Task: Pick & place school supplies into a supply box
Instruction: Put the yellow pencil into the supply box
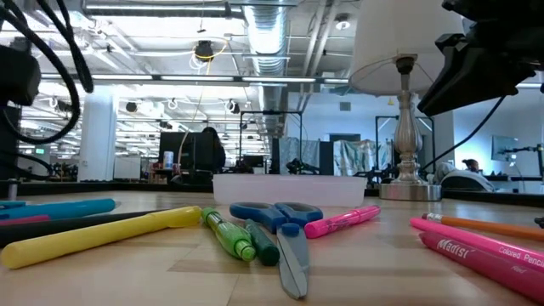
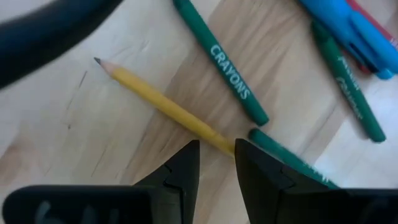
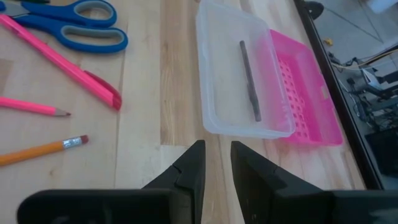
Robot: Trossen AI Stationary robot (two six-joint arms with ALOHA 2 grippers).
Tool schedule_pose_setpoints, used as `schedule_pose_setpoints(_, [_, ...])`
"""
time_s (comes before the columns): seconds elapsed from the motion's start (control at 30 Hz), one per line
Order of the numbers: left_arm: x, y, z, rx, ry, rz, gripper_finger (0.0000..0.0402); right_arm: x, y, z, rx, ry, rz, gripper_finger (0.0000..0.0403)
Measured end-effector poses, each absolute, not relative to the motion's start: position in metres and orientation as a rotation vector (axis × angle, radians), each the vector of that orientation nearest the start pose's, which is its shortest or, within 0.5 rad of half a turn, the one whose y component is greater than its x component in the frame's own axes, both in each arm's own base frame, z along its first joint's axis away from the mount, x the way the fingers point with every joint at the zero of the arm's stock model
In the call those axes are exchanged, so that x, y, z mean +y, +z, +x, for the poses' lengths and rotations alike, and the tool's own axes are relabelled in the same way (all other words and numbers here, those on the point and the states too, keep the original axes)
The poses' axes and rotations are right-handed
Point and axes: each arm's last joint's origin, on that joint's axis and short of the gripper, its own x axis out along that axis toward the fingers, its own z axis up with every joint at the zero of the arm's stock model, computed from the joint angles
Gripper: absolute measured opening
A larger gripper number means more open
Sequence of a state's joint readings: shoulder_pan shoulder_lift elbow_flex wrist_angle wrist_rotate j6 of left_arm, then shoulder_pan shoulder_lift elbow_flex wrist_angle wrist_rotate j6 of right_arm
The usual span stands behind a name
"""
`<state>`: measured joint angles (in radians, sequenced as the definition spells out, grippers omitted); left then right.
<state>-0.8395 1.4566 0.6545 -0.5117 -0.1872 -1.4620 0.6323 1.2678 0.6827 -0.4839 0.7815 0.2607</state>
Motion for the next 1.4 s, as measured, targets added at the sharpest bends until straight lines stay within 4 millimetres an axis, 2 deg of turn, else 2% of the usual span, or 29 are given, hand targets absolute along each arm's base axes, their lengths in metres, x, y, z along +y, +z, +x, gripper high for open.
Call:
schedule_pose_setpoints(0.6, [-0.156,0.138,0.167,1.204,0.379,-0.575,0.0096,0.114,0.193,0.190,0.779,-0.237,-0.449,0.0070])
schedule_pose_setpoints(0.93, [-0.135,0.135,0.166,1.234,0.519,-0.456,0.0096,0.114,0.193,0.190,0.779,-0.237,-0.449,0.0070])
schedule_pose_setpoints(1.13, [-0.132,0.135,0.168,1.258,0.499,-0.423,0.0096,0.114,0.193,0.190,0.778,-0.239,-0.450,0.0070])
schedule_pose_setpoints(1.4, [-0.120,0.135,0.169,1.263,0.570,-0.372,0.0067,0.114,0.193,0.190,0.778,-0.239,-0.451,0.0070])
